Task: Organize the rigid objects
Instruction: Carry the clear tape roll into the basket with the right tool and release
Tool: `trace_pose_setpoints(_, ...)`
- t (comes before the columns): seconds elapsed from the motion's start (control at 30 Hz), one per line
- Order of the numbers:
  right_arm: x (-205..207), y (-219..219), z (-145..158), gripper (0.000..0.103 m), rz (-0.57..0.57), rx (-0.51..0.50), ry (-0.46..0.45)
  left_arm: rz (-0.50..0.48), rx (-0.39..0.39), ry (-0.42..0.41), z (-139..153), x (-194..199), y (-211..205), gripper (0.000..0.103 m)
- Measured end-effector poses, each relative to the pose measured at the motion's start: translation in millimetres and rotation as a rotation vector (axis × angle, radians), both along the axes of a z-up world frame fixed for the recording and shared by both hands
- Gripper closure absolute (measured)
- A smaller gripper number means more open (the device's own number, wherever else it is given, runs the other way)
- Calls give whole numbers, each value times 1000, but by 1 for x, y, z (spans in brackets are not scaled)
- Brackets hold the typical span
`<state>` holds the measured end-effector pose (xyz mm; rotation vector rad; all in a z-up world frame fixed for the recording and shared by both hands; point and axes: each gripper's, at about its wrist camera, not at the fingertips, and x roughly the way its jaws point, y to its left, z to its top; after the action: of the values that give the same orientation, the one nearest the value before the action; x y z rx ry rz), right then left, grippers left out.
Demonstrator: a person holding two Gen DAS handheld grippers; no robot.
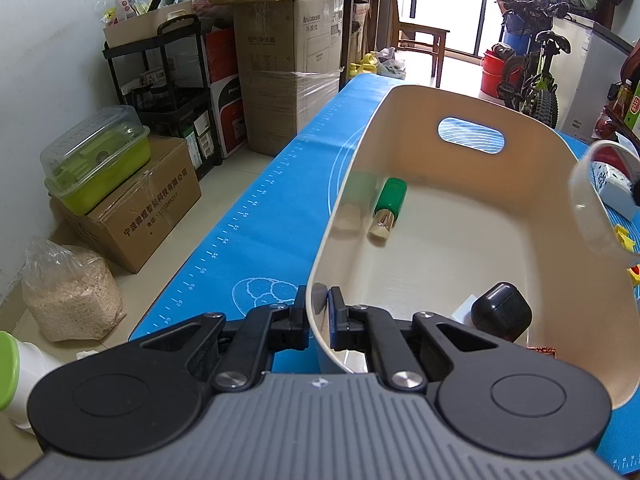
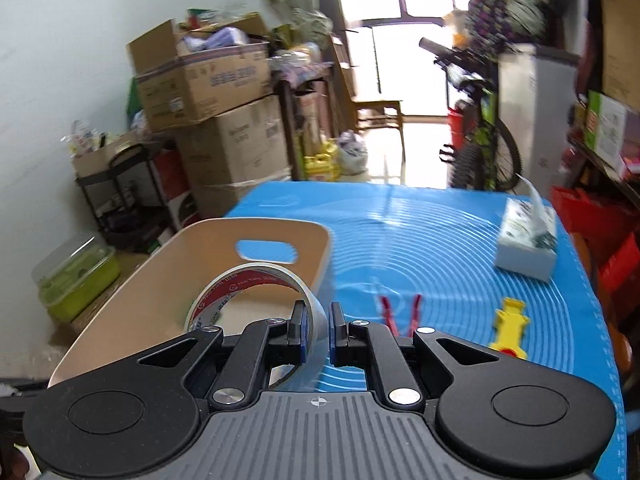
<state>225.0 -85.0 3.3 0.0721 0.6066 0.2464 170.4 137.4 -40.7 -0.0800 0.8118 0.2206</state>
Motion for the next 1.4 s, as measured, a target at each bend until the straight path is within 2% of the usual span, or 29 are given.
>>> trace_pose_setpoints(0.43,-16,77,-12,83,229,-106,-15,1,2,0,0,0,0,92)
trace_pose_setpoints(0.77,-27,111,-41,81,361,-205,99,0,1,0,0,0,0,92)
trace_pose_setpoints(0.8,-27,110,-41,70,361,-205,101,1,1,0,0,0,0,92)
trace_pose_setpoints(0.83,-28,109,-40,67,358,-198,98,1,1,0,0,0,0,92)
trace_pose_setpoints(0.9,-27,105,-38,52,344,-177,101,0,1,0,0,0,0,92)
trace_pose_setpoints(1.03,-26,91,-28,41,307,-93,103,1,1,0,0,0,0,92)
trace_pose_setpoints(1.1,-25,81,-22,30,296,-70,100,1,0,0,0,0,0,92)
trace_pose_setpoints(1.27,-19,46,-10,24,239,-47,60,0,-6,-3,0,-1,0,92)
trace_pose_setpoints(1.3,-18,38,-9,19,238,-28,53,2,-4,-1,-1,-1,0,92)
trace_pose_setpoints(1.4,-13,10,-9,17,167,-17,71,3,-3,0,-1,-1,0,92)
